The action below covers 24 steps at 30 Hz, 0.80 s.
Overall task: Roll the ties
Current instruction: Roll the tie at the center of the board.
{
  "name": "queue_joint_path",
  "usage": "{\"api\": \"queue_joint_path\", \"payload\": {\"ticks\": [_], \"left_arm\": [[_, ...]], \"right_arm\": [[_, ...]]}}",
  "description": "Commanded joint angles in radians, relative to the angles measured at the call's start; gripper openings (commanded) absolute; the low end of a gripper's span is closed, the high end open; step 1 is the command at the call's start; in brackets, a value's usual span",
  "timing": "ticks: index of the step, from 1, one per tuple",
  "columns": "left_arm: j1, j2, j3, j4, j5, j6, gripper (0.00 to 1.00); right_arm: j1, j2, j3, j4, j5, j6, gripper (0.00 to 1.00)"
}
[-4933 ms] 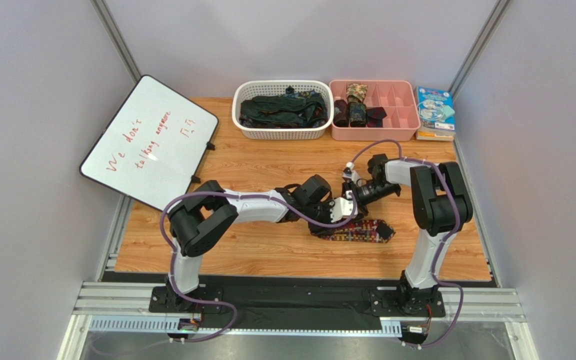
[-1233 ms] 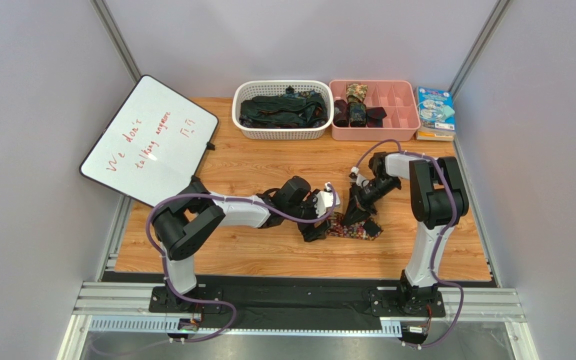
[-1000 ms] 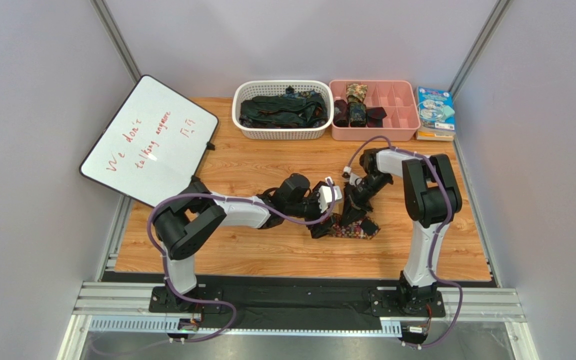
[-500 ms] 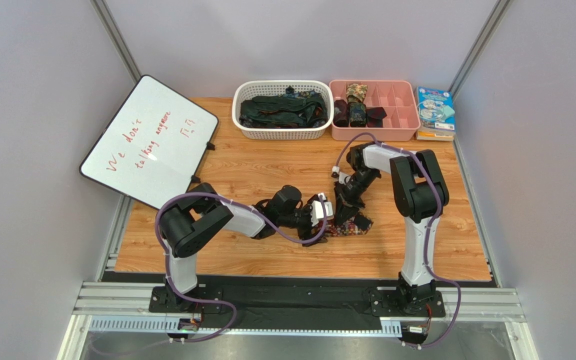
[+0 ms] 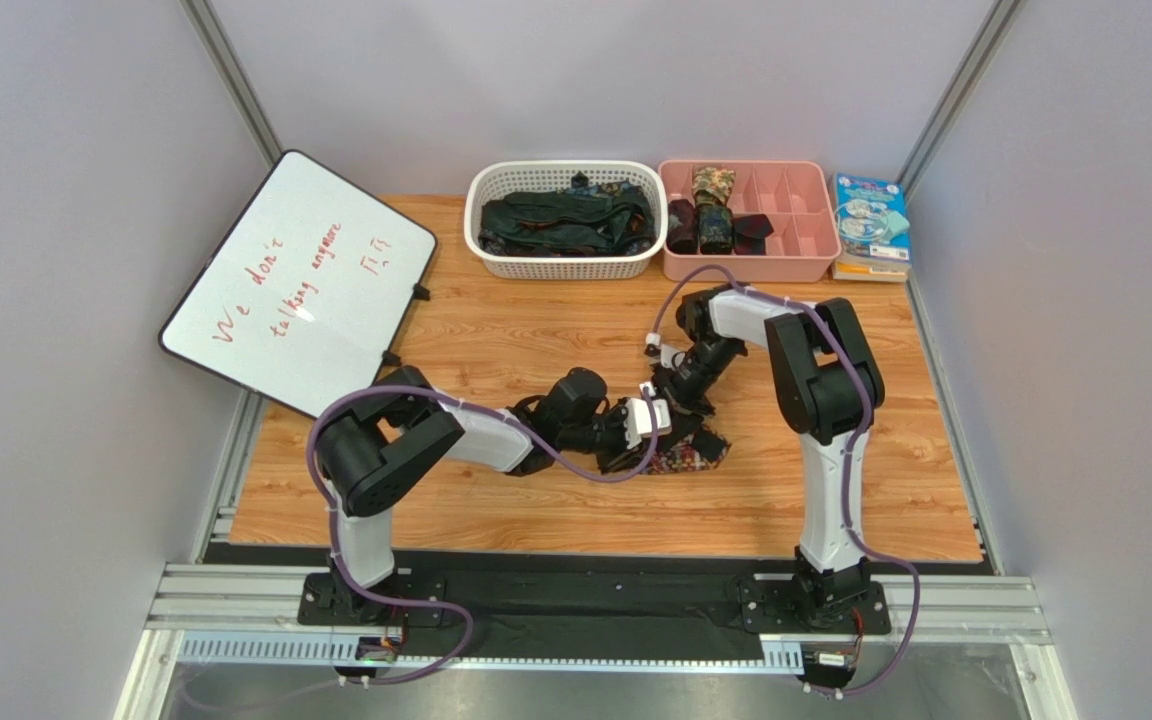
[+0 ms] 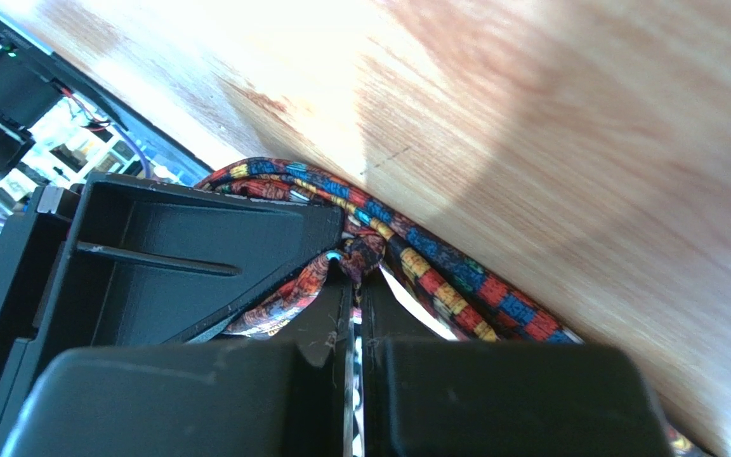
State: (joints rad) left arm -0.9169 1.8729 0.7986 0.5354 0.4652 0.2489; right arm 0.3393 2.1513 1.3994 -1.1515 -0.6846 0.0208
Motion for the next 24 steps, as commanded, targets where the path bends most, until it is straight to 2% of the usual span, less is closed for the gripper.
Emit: {"api": "queue_joint_path", "payload": {"ticks": [1,4,6,7,11,18,21,24], "left_arm": [[-0.013,-0.040,0.036,-0.210,-0.062,0.085,0.16],[-0.014,-0.034,0.047,-0.334,-0.083,0.121,0.16],[-0.016,-0.026,0.071,-0.412,-0.111,0.136,0.16],[-0.020,-0.009,0.085,-0.463,-0.121,0.141,0.17],[-0.020,0.035,0.161,-0.532,-0.157,0.144,0.19],[-0.020,0.083,0.246,-0.618,-0.160,0.112,0.24],[-0.019,0.091,0.255,-0.626,-0.154,0.101,0.25],[-0.020,0.078,0.251,-0.627,-0.148,0.102,0.27]], "right_arm": [[-0.040,-0.006,-0.034,0.187,0.037,-0.016,0.10],[-0.094,-0.074,-0.010,0.101,-0.019,-0.090,0.26],[-0.123,-0.108,-0.014,0.044,-0.058,-0.136,0.32],[-0.132,-0.125,-0.028,0.026,-0.084,-0.148,0.39],[-0.146,-0.176,-0.066,0.041,-0.234,-0.157,0.50],[-0.082,-0.148,-0.120,0.159,-0.280,-0.084,0.48],[-0.063,-0.139,-0.145,0.202,-0.224,-0.065,0.39],[-0.065,-0.125,-0.149,0.233,-0.129,-0.045,0.18]]}}
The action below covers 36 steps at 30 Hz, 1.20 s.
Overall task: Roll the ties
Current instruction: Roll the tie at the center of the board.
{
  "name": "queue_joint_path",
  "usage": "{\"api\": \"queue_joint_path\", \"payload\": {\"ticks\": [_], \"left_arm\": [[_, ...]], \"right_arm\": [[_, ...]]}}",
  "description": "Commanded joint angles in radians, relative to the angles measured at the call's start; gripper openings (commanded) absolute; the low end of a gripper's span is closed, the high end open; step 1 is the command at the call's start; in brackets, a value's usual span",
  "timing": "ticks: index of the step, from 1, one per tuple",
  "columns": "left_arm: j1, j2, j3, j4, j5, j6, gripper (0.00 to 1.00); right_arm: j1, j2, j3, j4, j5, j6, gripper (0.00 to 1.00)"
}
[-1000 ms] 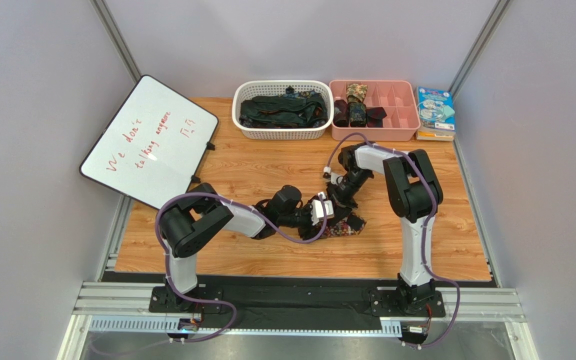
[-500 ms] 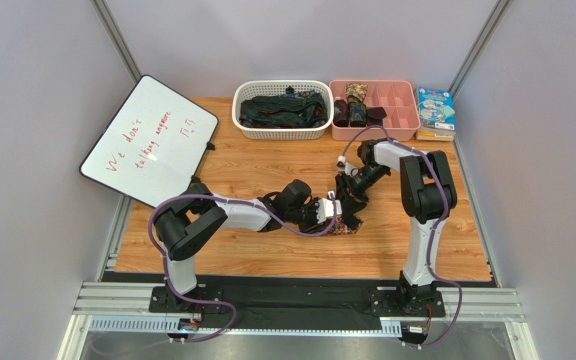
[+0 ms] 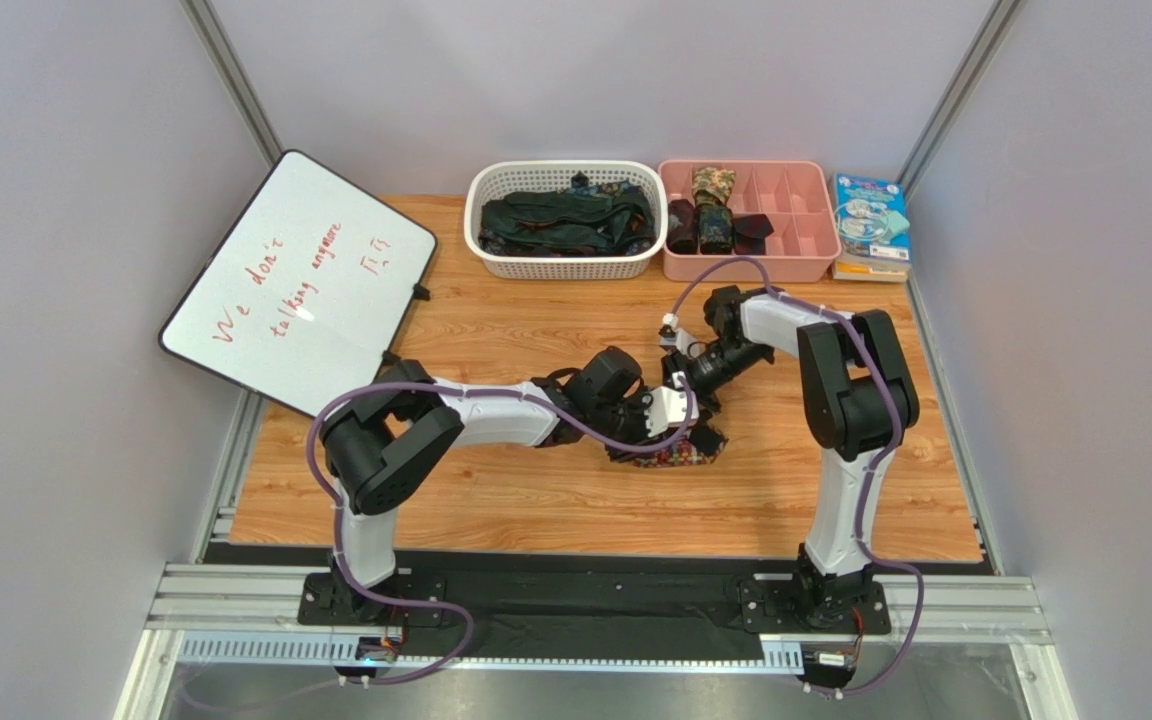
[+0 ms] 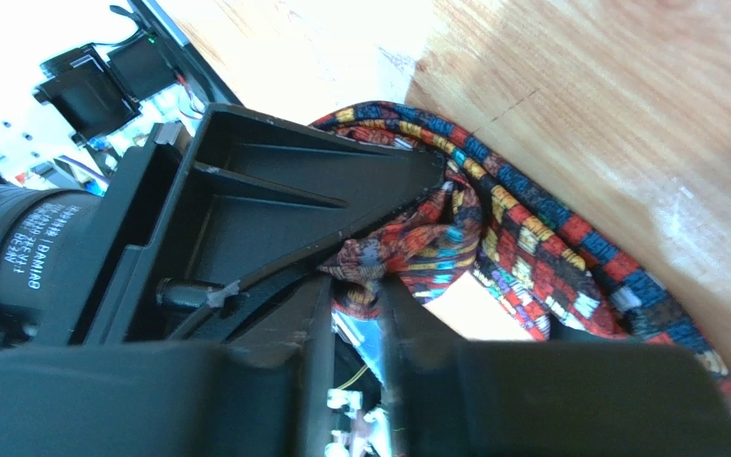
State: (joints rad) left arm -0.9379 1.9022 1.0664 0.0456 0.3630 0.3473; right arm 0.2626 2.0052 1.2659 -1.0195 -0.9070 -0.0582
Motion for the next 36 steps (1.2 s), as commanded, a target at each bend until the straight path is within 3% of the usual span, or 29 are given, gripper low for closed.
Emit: {"api": "queue_joint_path", "payload": {"ticks": [1,5,7,10,19,20,33,36], "left_arm": [[0.002,0.044,-0.020,-0.133,-0.044,0.005,0.27],[0.017,0.021,-0.017,-0.144,-0.013,-0.005,0.43],[0.042,-0.011,-0.017,-0.126,0.031,-0.016,0.62],[0.068,-0.075,-0.040,-0.052,0.120,-0.036,0.77],[0.071,-0.144,-0.095,0.178,0.171,-0.114,0.86],[0.071,-0.138,-0.095,0.204,0.178,-0.116,0.92],[0.065,-0.043,-0.134,0.366,0.267,-0.022,0.94],[0.065,-0.014,-0.125,0.370,0.271,-0.008,0.90]], "right_arm": [[0.010,0.024,-0.017,0.108,0.115,0.038,0.03],[0.000,0.047,-0.034,0.114,0.215,0.046,0.00],[-0.016,0.070,-0.043,0.119,0.247,0.049,0.00],[-0.039,0.095,-0.046,0.125,0.293,0.052,0.00],[-0.043,0.144,-0.014,0.134,0.425,0.109,0.00],[-0.043,0.148,-0.010,0.133,0.434,0.109,0.00],[0.035,0.201,0.070,0.130,0.586,0.144,0.00],[0.056,0.217,0.093,0.119,0.605,0.147,0.00]]}}
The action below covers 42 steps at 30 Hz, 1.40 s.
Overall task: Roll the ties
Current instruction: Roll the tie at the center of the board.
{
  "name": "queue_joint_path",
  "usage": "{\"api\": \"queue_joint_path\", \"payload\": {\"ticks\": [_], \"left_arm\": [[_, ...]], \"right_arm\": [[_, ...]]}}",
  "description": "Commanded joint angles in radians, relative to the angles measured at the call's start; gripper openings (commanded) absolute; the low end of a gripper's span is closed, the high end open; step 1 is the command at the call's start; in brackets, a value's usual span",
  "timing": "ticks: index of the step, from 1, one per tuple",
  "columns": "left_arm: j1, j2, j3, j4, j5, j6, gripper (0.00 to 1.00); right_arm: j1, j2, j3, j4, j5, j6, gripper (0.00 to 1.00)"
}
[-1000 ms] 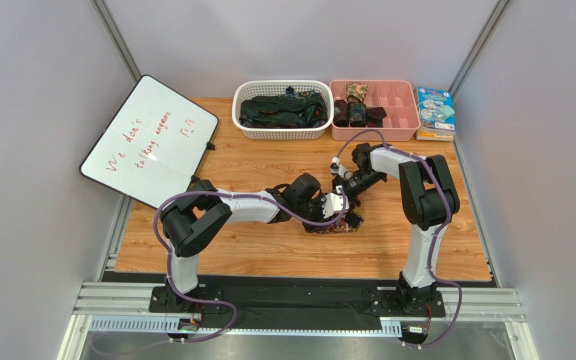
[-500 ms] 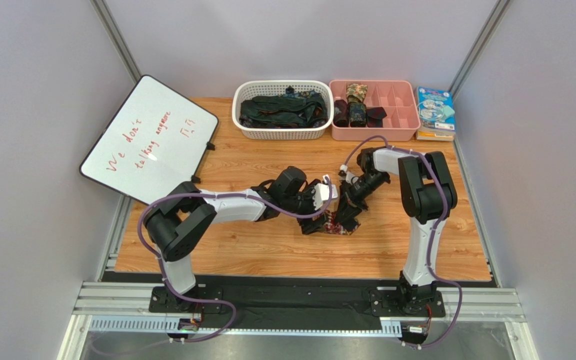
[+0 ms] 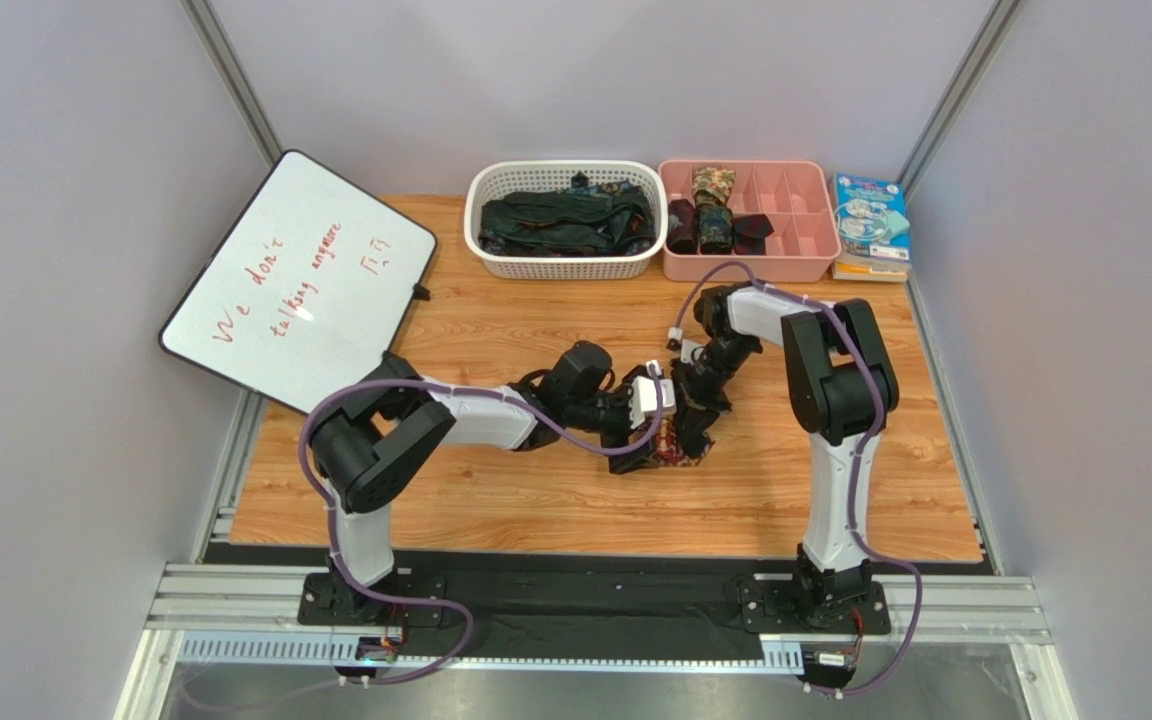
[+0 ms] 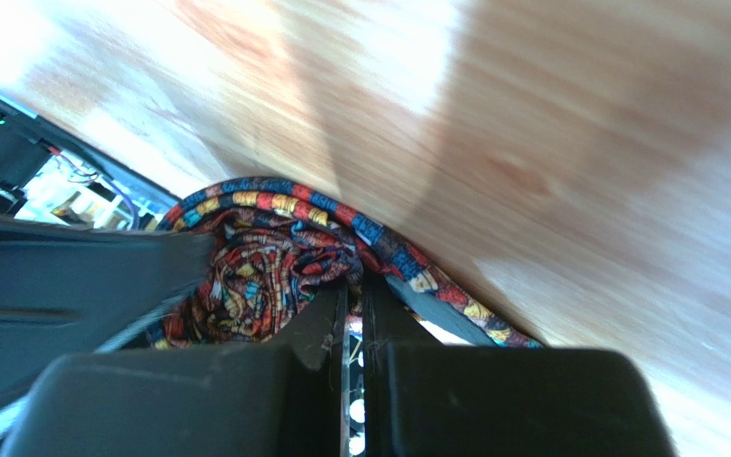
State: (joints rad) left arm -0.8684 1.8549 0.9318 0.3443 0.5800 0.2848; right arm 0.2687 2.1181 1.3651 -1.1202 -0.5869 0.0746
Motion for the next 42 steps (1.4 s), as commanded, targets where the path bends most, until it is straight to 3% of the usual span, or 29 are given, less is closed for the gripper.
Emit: {"api": "queue_joint_path", "payload": {"ticks": [1,5,15,18,21,22,23,27,30,34,38,42], "left_arm": [[-0.006,0.039,0.009,0.070,0.052,0.059,0.88],[-0.006,0.046,0.004,0.077,0.040,0.050,0.82],[-0.021,0.072,0.004,0.128,0.038,-0.173,0.74],[-0.027,0.084,0.001,0.133,0.031,-0.203,0.66],[-0.034,0.093,0.001,0.118,-0.009,-0.208,0.49],[-0.035,0.095,0.004,0.070,-0.055,-0.181,0.36],[-0.037,0.095,0.016,0.041,-0.071,-0.161,0.32],[-0.052,0.096,0.027,-0.100,-0.115,-0.015,0.26],[-0.055,0.107,0.044,-0.226,-0.163,0.043,0.25],[-0.055,0.110,0.042,-0.304,-0.196,0.077,0.21],[-0.054,0.116,0.042,-0.317,-0.184,0.083,0.19],[-0.052,0.141,0.067,-0.330,-0.163,0.063,0.18]], "right_arm": [[0.058,0.109,0.002,0.221,0.291,0.014,0.00],[0.073,0.132,0.015,0.221,0.299,0.021,0.00],[0.104,0.169,0.029,0.260,0.308,0.065,0.00],[0.102,0.172,0.035,0.263,0.302,0.074,0.00],[0.102,0.166,0.034,0.264,0.277,0.070,0.00],[0.102,0.161,0.034,0.263,0.266,0.065,0.00],[0.101,0.152,0.032,0.261,0.247,0.062,0.00],[0.089,0.082,0.040,0.232,0.153,0.045,0.01],[0.052,0.017,0.051,0.172,0.067,0.011,0.14],[-0.035,-0.075,0.003,0.106,-0.008,-0.055,0.40],[-0.149,-0.121,-0.067,0.103,-0.070,-0.110,0.52],[-0.175,-0.113,-0.113,0.157,-0.109,-0.119,0.59]]}}
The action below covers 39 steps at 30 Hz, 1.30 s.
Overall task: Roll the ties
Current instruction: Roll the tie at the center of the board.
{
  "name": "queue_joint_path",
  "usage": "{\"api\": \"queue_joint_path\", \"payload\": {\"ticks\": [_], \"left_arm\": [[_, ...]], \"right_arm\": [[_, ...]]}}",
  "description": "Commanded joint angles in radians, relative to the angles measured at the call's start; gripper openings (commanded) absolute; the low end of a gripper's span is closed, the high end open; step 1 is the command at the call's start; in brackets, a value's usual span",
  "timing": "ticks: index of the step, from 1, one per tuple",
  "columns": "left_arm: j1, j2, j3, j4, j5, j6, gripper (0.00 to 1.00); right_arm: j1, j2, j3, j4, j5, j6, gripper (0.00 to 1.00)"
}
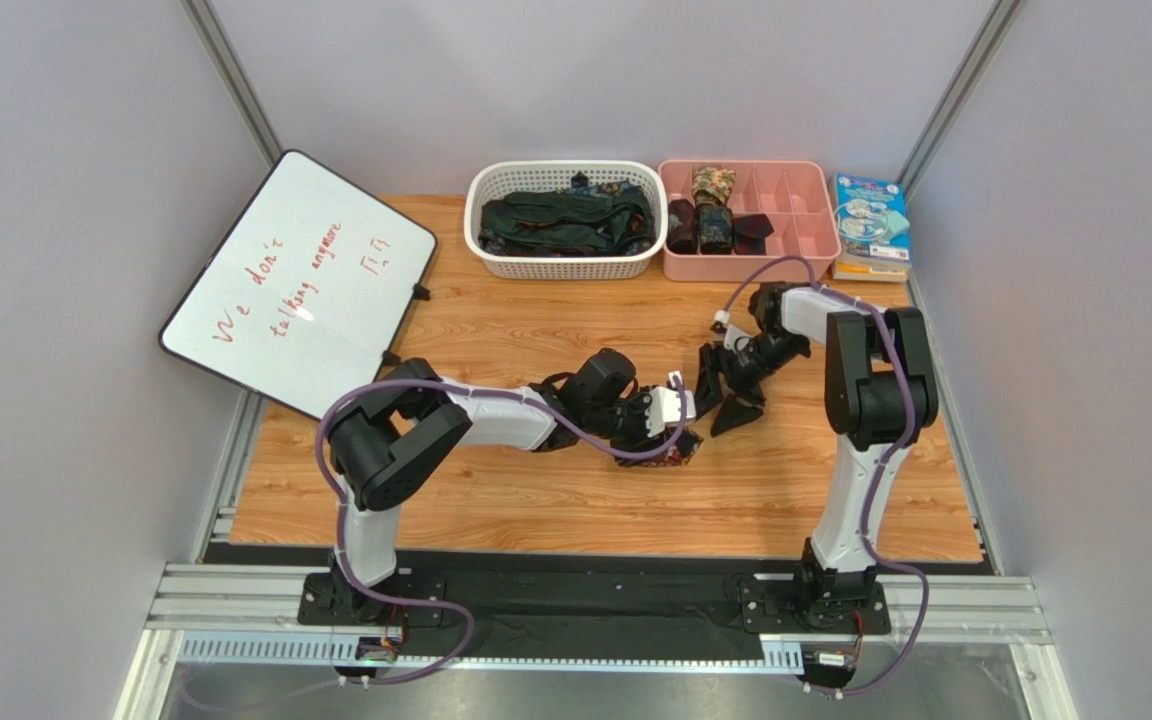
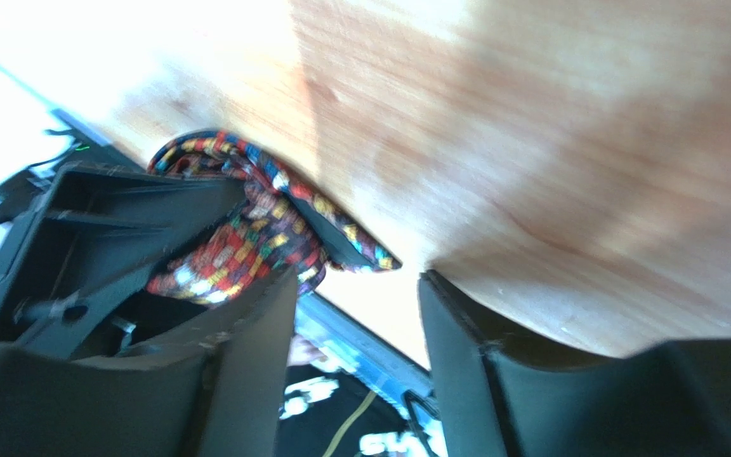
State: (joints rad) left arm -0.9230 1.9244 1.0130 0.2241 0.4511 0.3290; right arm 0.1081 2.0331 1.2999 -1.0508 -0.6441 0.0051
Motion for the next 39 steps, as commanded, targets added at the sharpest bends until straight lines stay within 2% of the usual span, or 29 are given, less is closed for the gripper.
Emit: {"api": "queue_joint_path", "payload": {"ticks": [1,2,4,6,8,9,12,16,19,27,39], "left_arm": [[0.003,0.076,-0.002,-0.215,-0.032,0.016,0.17],[0.003,0.079,0.004,-0.219,-0.032,0.018,0.17],[0.004,0.087,0.016,-0.220,-0.035,0.015,0.16],[0.006,0.085,0.018,-0.244,-0.035,0.016,0.16],[0.007,0.085,0.018,-0.246,-0.038,0.012,0.16],[0.009,0.085,0.018,-0.246,-0.035,0.008,0.16],[0.009,0.085,0.018,-0.246,-0.034,-0.004,0.16],[0.007,0.087,0.019,-0.247,-0.028,-0.013,0.16],[0.010,0.085,0.018,-0.249,-0.031,-0.011,0.16],[0.013,0.085,0.022,-0.253,-0.015,-0.027,0.16],[0.012,0.082,0.021,-0.261,-0.014,-0.030,0.16]], "right_arm": [[-0.015,-0.027,-0.057,0.124,-0.057,-0.041,0.60],[-0.015,-0.024,-0.071,0.139,-0.061,-0.033,0.61],[-0.016,-0.010,-0.085,0.176,-0.083,-0.011,0.72],[-0.013,-0.001,-0.111,0.199,-0.117,-0.011,0.75],[-0.015,0.006,-0.134,0.215,-0.147,-0.011,0.86],[-0.015,0.009,-0.154,0.236,-0.160,-0.011,0.96],[-0.007,0.025,-0.178,0.296,-0.175,0.024,0.98],[0.005,0.033,-0.194,0.371,-0.244,0.059,0.97],[0.008,-0.013,-0.221,0.391,-0.308,0.039,0.90],[0.008,-0.094,-0.289,0.397,-0.364,-0.036,0.84],[0.033,-0.105,-0.291,0.466,-0.417,0.042,0.77]]}}
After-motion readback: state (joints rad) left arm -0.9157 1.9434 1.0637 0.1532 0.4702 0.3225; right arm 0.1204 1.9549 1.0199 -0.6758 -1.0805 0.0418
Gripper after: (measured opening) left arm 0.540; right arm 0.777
